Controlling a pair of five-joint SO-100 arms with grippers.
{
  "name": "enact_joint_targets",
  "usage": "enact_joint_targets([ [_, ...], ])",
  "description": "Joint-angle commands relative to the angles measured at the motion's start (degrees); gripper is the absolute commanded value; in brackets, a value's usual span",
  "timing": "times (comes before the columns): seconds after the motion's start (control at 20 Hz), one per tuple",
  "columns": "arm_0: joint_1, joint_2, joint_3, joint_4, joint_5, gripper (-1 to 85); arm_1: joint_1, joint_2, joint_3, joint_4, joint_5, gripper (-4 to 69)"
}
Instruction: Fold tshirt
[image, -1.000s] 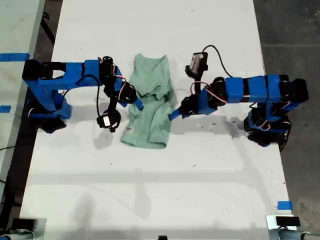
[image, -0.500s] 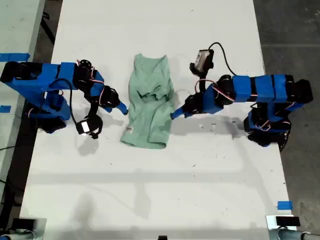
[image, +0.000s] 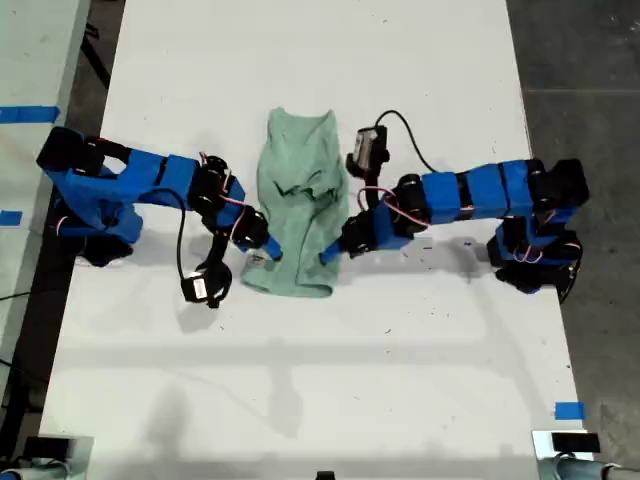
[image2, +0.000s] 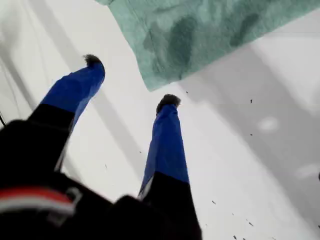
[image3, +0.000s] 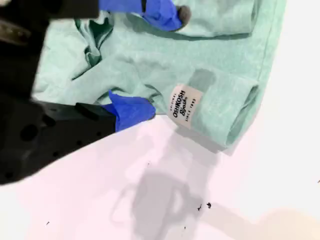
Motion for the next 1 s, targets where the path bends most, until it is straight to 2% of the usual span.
enact_joint_targets([
  [0.0,1.49,-2.02,-3.6,-0.97,-1.67,22.6,-1.41,-4.75,-8.44,0.35,0.7,22.3],
  [0.25,1.41,-9.49,-2.99,-2.46,-3.25,25.1,-1.58,-18.63,-18.28,0.35,0.09,22.3],
  [0.4,1.49,-13.62,-2.55,-6.68,-3.43,26.2,-1.58,-25.22,-22.06,0.0,0.26,22.3],
  [0.55,0.79,-18.02,-1.23,-11.43,-3.43,21.4,-1.41,-31.99,-25.75,-0.35,0.26,20.6],
  [0.65,0.88,-19.34,-1.14,-12.92,-3.6,3.8,-1.32,-35.07,-26.89,-0.26,1.49,11.4],
  [0.7,0.97,-19.34,-0.97,-13.54,-3.6,0.1,-1.41,-35.86,-27.16,-0.18,1.85,4.8],
  [0.75,1.14,-19.34,-1.05,-13.89,-3.25,0.0,-1.58,-35.86,-27.16,-0.18,2.11,-1.5],
  [0.95,1.49,-16.44,-2.02,-11.43,-2.72,0.0,-3.16,-32.61,-27.16,1.67,1.05,-1.7],
])
